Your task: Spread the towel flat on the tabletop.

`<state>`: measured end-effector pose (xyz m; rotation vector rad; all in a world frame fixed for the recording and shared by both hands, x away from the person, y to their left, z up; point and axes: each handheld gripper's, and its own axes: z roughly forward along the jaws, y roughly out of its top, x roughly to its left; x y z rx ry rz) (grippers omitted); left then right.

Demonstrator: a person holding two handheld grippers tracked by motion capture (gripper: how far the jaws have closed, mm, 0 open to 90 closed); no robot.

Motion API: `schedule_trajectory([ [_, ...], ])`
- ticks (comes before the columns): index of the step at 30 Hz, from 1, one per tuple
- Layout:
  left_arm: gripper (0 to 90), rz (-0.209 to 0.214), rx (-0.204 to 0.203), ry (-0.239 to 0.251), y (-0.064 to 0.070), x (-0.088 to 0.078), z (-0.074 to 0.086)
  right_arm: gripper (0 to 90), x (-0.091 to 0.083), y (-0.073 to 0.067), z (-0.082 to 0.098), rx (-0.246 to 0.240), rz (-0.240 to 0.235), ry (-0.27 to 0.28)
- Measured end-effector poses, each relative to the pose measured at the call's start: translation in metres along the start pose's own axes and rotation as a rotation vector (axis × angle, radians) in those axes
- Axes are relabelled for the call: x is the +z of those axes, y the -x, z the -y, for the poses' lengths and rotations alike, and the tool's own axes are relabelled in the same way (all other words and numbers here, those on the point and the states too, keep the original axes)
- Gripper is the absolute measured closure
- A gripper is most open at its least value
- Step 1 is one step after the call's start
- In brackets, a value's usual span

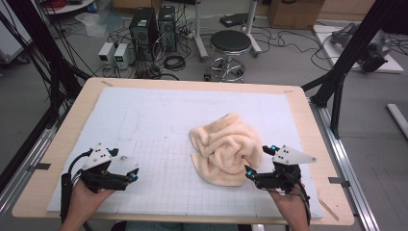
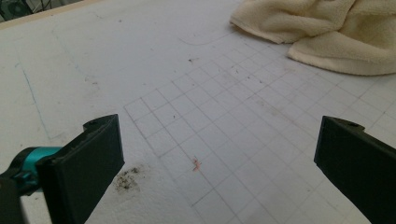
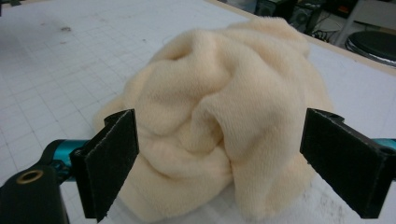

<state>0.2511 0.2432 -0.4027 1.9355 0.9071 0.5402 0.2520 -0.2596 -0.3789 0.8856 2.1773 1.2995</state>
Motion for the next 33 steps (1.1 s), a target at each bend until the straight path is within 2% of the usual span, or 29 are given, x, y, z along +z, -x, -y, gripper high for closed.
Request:
schedule_trajectory([
  [3, 1.7, 0.0, 0.005, 0.002, 0.0, 0.001, -0.001, 10.9, 0.007, 0.0, -0.014, -0.039, -0.005, -0.02],
  [4, 1.7, 0.0, 0.005, 0.002, 0.0, 0.001, -0.001, 10.9, 0.007, 0.0, -0.014, -0.039, -0.005, -0.02],
  [5, 1.7, 0.002, 0.002, 0.003, 0.0, 0.002, -0.001, 10.9, 0.013, 0.001, -0.024, -0.067, -0.01, -0.028],
  [9, 1.7, 0.0, 0.005, 0.002, -0.001, 0.001, -0.001, 11.0, 0.026, 0.004, -0.038, -0.085, -0.021, -0.046],
  [10, 1.7, -0.002, 0.0, 0.003, -0.001, 0.001, -0.001, 19.0, 0.038, 0.007, -0.046, -0.099, -0.052, -0.078],
  [12, 1.7, -0.002, 0.002, 0.001, -0.002, 0.0, 0.0, 20.7, 0.048, 0.01, -0.05, -0.103, -0.062, -0.111],
  [13, 1.7, -0.002, 0.002, 0.001, -0.002, 0.0, 0.0, 24.4, 0.053, 0.011, -0.05, -0.102, -0.072, -0.126],
  [14, 1.7, -0.005, 0.0, 0.002, -0.002, 0.0, 0.001, 24.4, 0.053, 0.011, -0.05, -0.102, -0.072, -0.126],
  [15, 1.7, -0.008, 0.001, 0.0, -0.003, -0.001, 0.001, 33.7, 0.066, 0.013, -0.05, -0.115, -0.082, -0.176],
  [18, 1.7, -0.014, 0.005, -0.002, -0.004, -0.001, 0.001, 47.9, 0.083, 0.014, -0.044, -0.135, -0.102, -0.233],
  [19, 1.7, -0.017, 0.006, -0.003, -0.003, 0.0, 0.001, 53.1, 0.086, 0.013, -0.042, -0.137, -0.113, -0.231],
  [20, 1.7, -0.017, 0.006, -0.003, -0.003, 0.0, 0.001, 53.1, 0.086, 0.013, -0.042, -0.137, -0.113, -0.231],
  [21, 1.7, -0.004, 0.019, -0.011, -0.003, 0.001, 0.0, 64.3, 0.091, 0.01, -0.04, -0.142, -0.123, -0.241],
  [23, 1.8, 0.005, 0.024, -0.016, -0.001, 0.003, -0.001, 73.1, 0.093, 0.007, -0.041, -0.152, -0.141, -0.239],
  [28, 1.8, 0.018, 0.048, -0.014, 0.004, 0.006, -0.004, 77.4, 0.09, 0.002, -0.055, -0.165, -0.168, -0.238],
  [30, 1.8, 0.021, 0.055, -0.012, 0.007, 0.007, -0.005, 78.5, 0.086, 0.0, -0.066, -0.182, -0.187, -0.225],
  [33, 1.8, 0.025, 0.062, -0.009, 0.008, 0.008, -0.006, 79.4, 0.078, -0.008, -0.085, -0.21, -0.22, -0.177],
])
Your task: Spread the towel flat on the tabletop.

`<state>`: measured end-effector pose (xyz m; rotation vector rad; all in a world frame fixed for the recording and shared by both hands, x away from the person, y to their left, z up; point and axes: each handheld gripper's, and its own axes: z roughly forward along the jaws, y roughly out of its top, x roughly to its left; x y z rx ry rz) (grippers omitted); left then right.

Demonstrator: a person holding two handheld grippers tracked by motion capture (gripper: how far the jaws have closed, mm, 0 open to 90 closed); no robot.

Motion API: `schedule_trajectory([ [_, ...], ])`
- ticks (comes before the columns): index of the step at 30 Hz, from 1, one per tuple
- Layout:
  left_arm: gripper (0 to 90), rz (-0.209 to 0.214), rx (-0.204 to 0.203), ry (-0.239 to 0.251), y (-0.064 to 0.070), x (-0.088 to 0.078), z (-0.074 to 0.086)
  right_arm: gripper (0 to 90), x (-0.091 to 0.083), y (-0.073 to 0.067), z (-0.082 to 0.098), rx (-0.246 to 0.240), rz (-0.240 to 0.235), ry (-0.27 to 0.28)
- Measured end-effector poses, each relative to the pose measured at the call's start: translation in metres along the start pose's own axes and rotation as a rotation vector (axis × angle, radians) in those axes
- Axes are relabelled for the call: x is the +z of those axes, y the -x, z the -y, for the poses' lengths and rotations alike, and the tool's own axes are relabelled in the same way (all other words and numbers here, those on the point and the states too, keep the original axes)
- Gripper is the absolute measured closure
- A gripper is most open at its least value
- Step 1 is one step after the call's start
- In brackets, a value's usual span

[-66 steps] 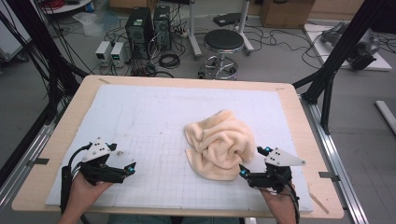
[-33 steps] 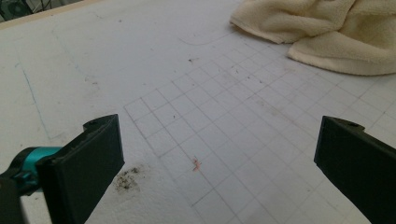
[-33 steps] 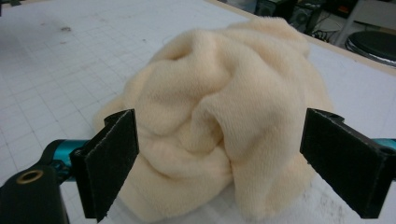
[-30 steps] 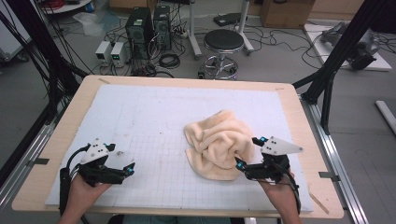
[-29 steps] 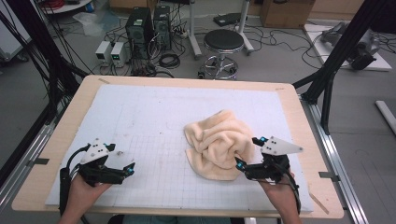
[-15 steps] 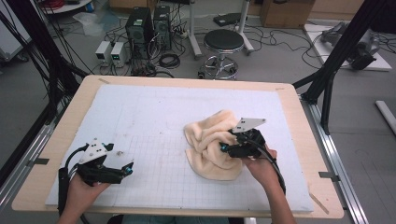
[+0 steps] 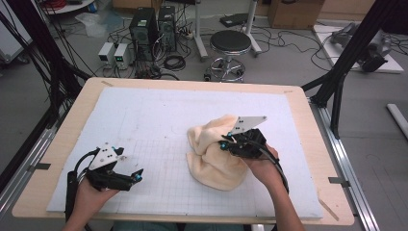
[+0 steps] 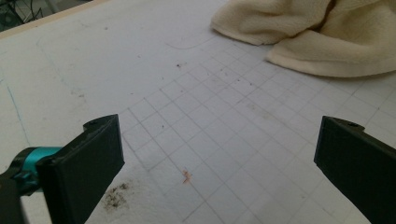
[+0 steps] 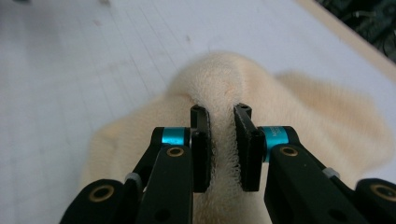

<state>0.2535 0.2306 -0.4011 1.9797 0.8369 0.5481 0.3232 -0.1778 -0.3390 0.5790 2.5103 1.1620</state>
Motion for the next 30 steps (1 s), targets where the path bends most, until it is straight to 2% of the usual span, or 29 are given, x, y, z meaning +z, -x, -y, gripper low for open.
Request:
schedule_trajectory([
  [2, 1.8, -0.001, -0.002, 0.008, 0.0, 0.0, 0.0, 79.4, -0.006, -0.005, -0.015, -0.047, -0.004, 0.018],
  [3, 1.8, -0.001, -0.002, 0.008, 0.0, 0.0, 0.0, 79.4, -0.006, -0.005, -0.015, -0.047, -0.004, 0.018],
  [4, 1.8, 0.001, -0.002, 0.008, 0.0, -0.001, -0.001, 79.4, -0.011, -0.01, -0.03, -0.093, -0.011, 0.029],
  [5, 1.7, 0.001, -0.006, 0.012, 0.0, -0.003, 0.0, 79.5, -0.014, -0.012, -0.036, -0.107, -0.018, 0.037],
  [8, 1.8, -0.003, -0.007, 0.022, 0.0, -0.005, 0.0, 79.4, -0.023, -0.017, -0.053, -0.135, -0.056, 0.085],
  [9, 1.8, -0.003, -0.007, 0.022, 0.0, -0.005, 0.0, 79.4, -0.027, -0.018, -0.058, -0.131, -0.068, 0.103],
  [12, 1.8, 0.007, -0.002, 0.026, 0.001, -0.004, -0.001, 79.3, -0.033, -0.023, -0.063, -0.135, -0.127, 0.141],
  [15, 1.8, 0.015, 0.002, 0.026, 0.003, -0.003, -0.003, 78.7, -0.021, -0.026, -0.049, -0.118, -0.129, 0.097],
  [19, 1.8, 0.052, 0.025, 0.033, 0.011, 0.003, -0.008, 78.1, 0.006, -0.021, -0.008, -0.043, -0.117, -0.005],
  [22, 3.5, 0.079, 0.049, 0.035, 0.016, 0.009, -0.015, 75.9, 0.015, -0.021, 0.02, -0.014, -0.135, -0.055],
  [25, 7.1, 0.113, 0.075, 0.035, 0.022, 0.018, -0.022, 66.2, 0.011, -0.024, 0.034, -0.01, -0.146, -0.027],
  [28, 10.4, 0.153, 0.127, 0.027, 0.031, 0.031, -0.031, 60.3, -0.005, -0.025, 0.038, -0.011, -0.114, 0.036],
  [29, 11.0, 0.153, 0.127, 0.027, 0.031, 0.031, -0.031, 59.1, -0.011, -0.024, 0.038, -0.016, -0.106, 0.057],
  [30, 12.3, 0.173, 0.164, 0.017, 0.036, 0.041, -0.036, 57.5, -0.017, -0.023, 0.039, -0.02, -0.09, 0.063],
])
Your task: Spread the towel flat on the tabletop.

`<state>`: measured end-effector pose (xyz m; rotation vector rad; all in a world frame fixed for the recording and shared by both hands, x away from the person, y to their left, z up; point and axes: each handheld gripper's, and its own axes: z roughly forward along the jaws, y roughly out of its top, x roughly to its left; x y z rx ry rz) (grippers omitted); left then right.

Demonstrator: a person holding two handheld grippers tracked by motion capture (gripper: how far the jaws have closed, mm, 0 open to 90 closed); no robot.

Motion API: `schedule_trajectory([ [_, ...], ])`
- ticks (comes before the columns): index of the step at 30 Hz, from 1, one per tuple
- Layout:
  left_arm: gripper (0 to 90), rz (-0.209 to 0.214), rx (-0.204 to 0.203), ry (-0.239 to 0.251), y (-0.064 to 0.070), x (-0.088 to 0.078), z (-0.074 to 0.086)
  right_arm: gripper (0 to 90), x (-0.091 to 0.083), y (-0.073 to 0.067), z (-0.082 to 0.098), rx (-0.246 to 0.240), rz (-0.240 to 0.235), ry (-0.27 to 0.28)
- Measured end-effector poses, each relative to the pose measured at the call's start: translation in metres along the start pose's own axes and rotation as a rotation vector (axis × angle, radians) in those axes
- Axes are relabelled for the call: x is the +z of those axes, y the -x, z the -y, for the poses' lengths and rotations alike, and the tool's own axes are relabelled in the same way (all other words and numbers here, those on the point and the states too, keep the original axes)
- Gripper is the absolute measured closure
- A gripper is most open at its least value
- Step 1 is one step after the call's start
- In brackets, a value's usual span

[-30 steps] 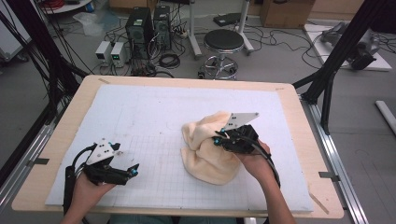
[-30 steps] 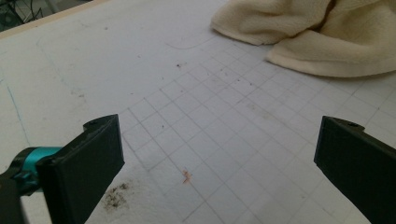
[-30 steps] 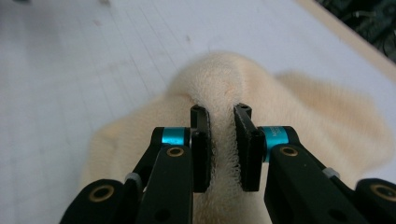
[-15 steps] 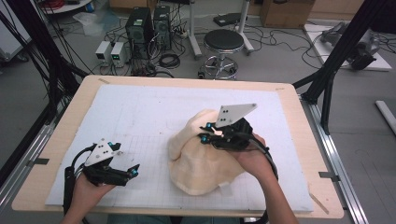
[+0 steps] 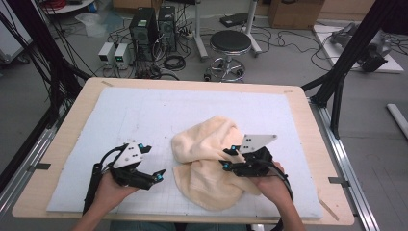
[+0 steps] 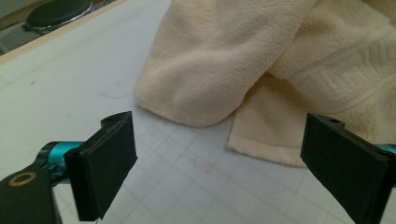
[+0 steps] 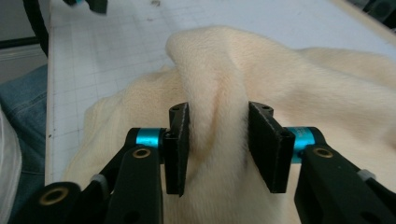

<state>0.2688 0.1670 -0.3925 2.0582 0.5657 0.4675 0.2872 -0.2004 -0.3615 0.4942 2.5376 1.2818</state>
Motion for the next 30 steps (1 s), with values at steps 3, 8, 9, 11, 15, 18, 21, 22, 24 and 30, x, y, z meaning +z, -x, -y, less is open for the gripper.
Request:
schedule_trajectory([
  [3, 18.0, 0.038, 0.015, -0.009, -0.001, 0.017, -0.007, 53.7, -0.014, 0.005, 0.005, 0.009, 0.017, 0.016],
  [8, 28.9, 0.047, 0.045, -0.028, -0.003, 0.043, -0.012, 52.8, -0.027, 0.013, 0.017, 0.032, 0.043, 0.03],
  [9, 30.8, 0.062, 0.044, -0.036, -0.003, 0.055, -0.012, 52.7, -0.026, 0.018, 0.027, 0.036, 0.055, -0.012],
  [11, 32.0, 0.079, 0.029, -0.041, -0.004, 0.067, -0.013, 52.8, -0.023, 0.022, 0.034, 0.061, 0.044, -0.039],
  [15, 43.8, 0.111, 0.058, -0.068, -0.002, 0.085, -0.013, 52.3, -0.009, 0.025, 0.047, 0.086, 0.005, -0.083],
  [18, 66.1, 0.109, 0.059, -0.104, -0.004, 0.092, -0.011, 55.1, 0.004, 0.025, 0.053, 0.091, -0.01, -0.133],
  [21, 79.6, 0.101, 0.041, -0.112, -0.01, 0.09, -0.011, 67.1, 0.015, 0.023, 0.056, 0.089, -0.018, -0.162],
  [22, 81.1, 0.1, 0.032, -0.107, -0.012, 0.087, -0.011, 71.3, 0.017, 0.022, 0.056, 0.08, -0.023, -0.17],
  [24, 82.2, 0.079, 0.026, -0.086, -0.016, 0.077, -0.013, 78.0, 0.019, 0.02, 0.054, 0.054, -0.044, -0.17],
  [30, 83.1, 0.02, 0.058, -0.041, -0.033, 0.022, -0.023, 79.2, 0.011, 0.01, 0.026, 0.03, -0.078, -0.062],
])
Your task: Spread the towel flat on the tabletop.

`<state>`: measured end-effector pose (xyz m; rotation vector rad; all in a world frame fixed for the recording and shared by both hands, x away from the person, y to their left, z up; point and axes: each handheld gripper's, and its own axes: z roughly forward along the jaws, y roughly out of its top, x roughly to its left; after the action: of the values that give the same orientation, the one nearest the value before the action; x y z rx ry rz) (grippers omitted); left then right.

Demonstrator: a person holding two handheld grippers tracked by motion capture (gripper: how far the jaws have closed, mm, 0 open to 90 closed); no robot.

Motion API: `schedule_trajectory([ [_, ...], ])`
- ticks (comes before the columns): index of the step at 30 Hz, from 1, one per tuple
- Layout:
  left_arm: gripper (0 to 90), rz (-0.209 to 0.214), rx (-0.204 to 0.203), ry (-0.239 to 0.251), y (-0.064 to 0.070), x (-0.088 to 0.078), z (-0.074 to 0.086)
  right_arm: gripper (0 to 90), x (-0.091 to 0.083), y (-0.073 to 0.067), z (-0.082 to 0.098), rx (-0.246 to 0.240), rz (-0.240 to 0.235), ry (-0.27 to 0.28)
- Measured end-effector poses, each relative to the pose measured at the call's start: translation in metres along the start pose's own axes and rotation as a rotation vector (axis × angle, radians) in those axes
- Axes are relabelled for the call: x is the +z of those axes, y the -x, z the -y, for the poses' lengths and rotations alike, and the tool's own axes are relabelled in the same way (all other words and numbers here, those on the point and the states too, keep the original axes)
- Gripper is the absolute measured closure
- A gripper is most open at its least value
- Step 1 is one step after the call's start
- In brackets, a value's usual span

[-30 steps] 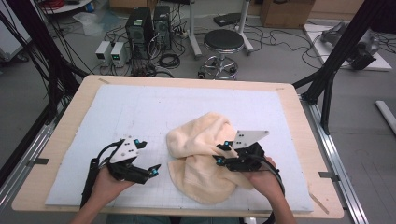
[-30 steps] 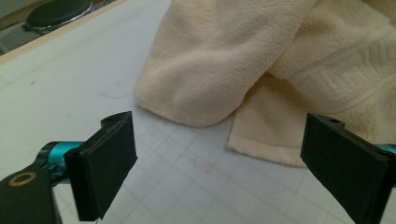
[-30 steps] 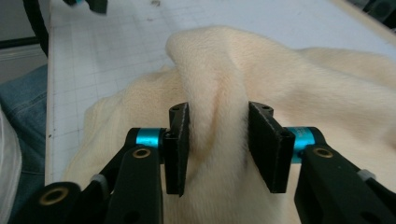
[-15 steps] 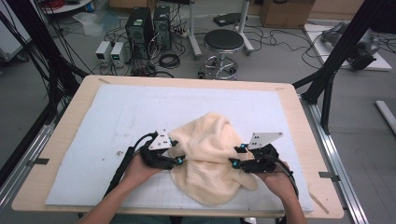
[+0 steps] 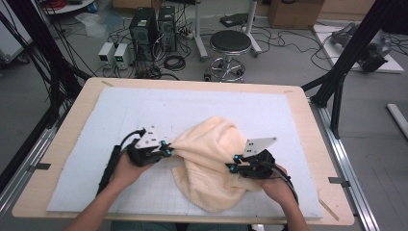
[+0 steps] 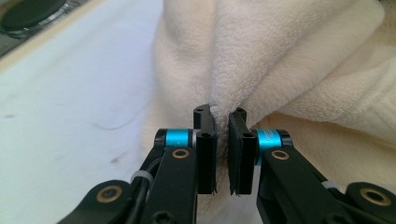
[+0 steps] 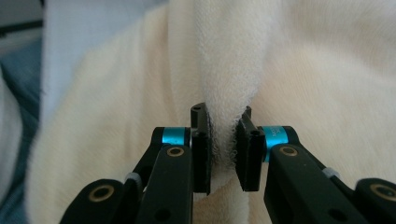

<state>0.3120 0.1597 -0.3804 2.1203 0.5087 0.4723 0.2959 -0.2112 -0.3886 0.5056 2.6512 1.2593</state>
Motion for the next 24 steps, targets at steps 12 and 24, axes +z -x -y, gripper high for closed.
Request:
schedule_trajectory([
  [12, 82.8, -0.077, 0.102, -0.01, 0.003, -0.094, -0.003, 78.4, 0.017, -0.042, -0.055, -0.116, -0.063, 0.067],
  [24, 60.2, 0.054, -0.016, 0.014, 0.01, -0.085, 0.046, 57.2, 0.009, -0.05, -0.036, -0.06, -0.139, 0.025],
])
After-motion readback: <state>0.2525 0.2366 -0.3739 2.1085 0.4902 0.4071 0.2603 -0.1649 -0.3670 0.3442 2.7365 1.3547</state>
